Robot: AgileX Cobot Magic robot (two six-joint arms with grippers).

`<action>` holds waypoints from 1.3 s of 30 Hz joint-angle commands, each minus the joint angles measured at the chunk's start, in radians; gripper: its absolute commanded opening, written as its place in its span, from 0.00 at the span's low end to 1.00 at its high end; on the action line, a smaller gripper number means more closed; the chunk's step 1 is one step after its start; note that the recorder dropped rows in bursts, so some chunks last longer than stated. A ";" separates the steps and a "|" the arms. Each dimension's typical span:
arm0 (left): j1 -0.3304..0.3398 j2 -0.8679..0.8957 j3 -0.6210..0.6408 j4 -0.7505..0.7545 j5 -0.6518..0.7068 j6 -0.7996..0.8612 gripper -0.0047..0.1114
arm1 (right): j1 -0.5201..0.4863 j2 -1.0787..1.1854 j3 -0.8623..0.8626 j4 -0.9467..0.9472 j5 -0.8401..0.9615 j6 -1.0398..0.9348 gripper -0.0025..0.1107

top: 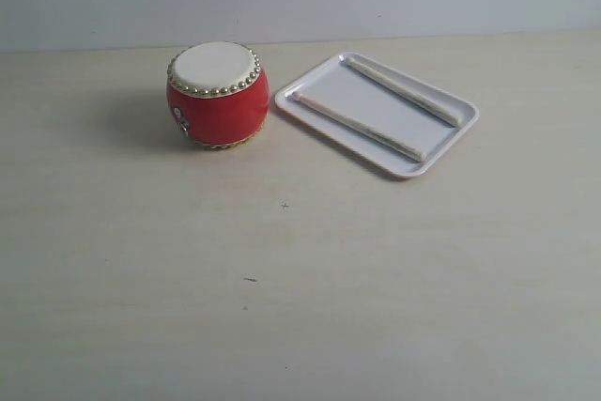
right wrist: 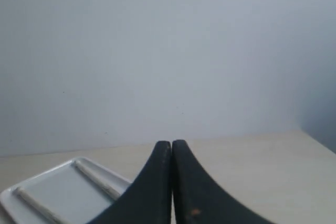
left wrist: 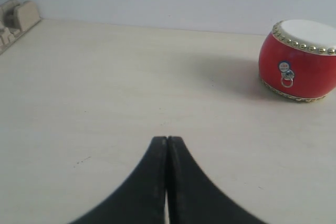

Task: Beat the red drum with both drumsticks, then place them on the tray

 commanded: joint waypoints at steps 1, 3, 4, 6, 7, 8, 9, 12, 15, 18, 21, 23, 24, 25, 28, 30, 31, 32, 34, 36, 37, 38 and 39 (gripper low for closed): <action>0.001 -0.007 0.003 0.002 -0.004 -0.001 0.04 | -0.007 -0.072 0.028 0.000 -0.002 -0.021 0.02; 0.001 -0.007 0.003 0.002 -0.004 -0.001 0.04 | -0.007 -0.080 0.032 0.000 0.009 -0.015 0.02; 0.001 -0.007 0.003 0.002 -0.004 -0.001 0.04 | -0.007 -0.085 0.032 0.000 0.022 -0.004 0.02; 0.001 -0.007 0.003 0.002 -0.004 -0.001 0.04 | -0.007 -0.108 0.032 -0.031 0.071 0.011 0.02; 0.001 -0.007 0.003 0.002 -0.004 -0.001 0.04 | -0.007 -0.120 0.032 -0.080 0.103 0.042 0.02; 0.001 -0.007 0.003 0.002 -0.004 -0.001 0.04 | -0.007 -0.134 0.032 -0.165 0.152 0.101 0.02; 0.001 -0.007 0.003 0.002 -0.004 -0.001 0.04 | -0.007 -0.145 0.032 -0.267 0.195 0.183 0.02; 0.001 -0.007 0.003 0.002 -0.004 -0.001 0.04 | -0.007 -0.149 0.032 -0.502 0.262 0.459 0.02; 0.001 -0.007 0.003 0.002 -0.004 -0.001 0.04 | -0.007 -0.149 0.032 -0.538 0.299 0.515 0.02; 0.001 -0.007 0.003 0.002 -0.004 -0.001 0.04 | -0.007 -0.149 0.032 -0.525 0.359 0.517 0.02; 0.001 -0.007 0.003 0.002 -0.004 -0.001 0.04 | -0.007 -0.149 0.032 -0.514 0.380 0.519 0.02; 0.001 -0.007 0.003 0.002 -0.004 -0.001 0.04 | -0.007 -0.149 0.032 -0.516 0.380 0.500 0.02; 0.001 -0.007 0.003 0.002 -0.004 -0.001 0.04 | -0.007 -0.149 0.032 -0.516 0.382 0.481 0.02; 0.001 -0.007 0.003 0.002 -0.004 -0.001 0.04 | -0.007 -0.149 0.032 -0.518 0.384 0.466 0.02; 0.001 -0.007 0.003 0.002 -0.004 -0.001 0.04 | -0.007 -0.149 0.032 -0.519 0.386 0.462 0.02; 0.001 -0.007 0.003 0.002 -0.004 -0.001 0.04 | -0.007 -0.149 0.032 -0.519 0.386 0.462 0.02; 0.001 -0.007 0.003 0.002 -0.004 -0.001 0.04 | -0.007 -0.149 0.032 -0.519 0.386 0.462 0.02; 0.001 -0.007 0.003 0.002 -0.004 -0.001 0.04 | -0.007 -0.149 0.032 -0.519 0.386 0.462 0.02; 0.001 -0.007 0.003 0.002 -0.004 -0.001 0.04 | -0.007 -0.149 0.032 -0.519 0.386 0.462 0.02; 0.001 -0.007 0.003 0.002 -0.004 -0.001 0.04 | -0.007 -0.149 0.032 -0.519 0.386 0.462 0.02; 0.001 -0.007 0.003 0.002 -0.004 -0.001 0.04 | -0.007 -0.149 0.032 -0.519 0.386 0.462 0.02; 0.001 -0.007 0.003 0.002 -0.004 -0.001 0.04 | -0.007 -0.149 0.032 -0.519 0.386 0.462 0.02; 0.001 -0.007 0.003 0.002 -0.004 -0.001 0.04 | -0.007 -0.149 0.032 -0.519 0.386 0.462 0.02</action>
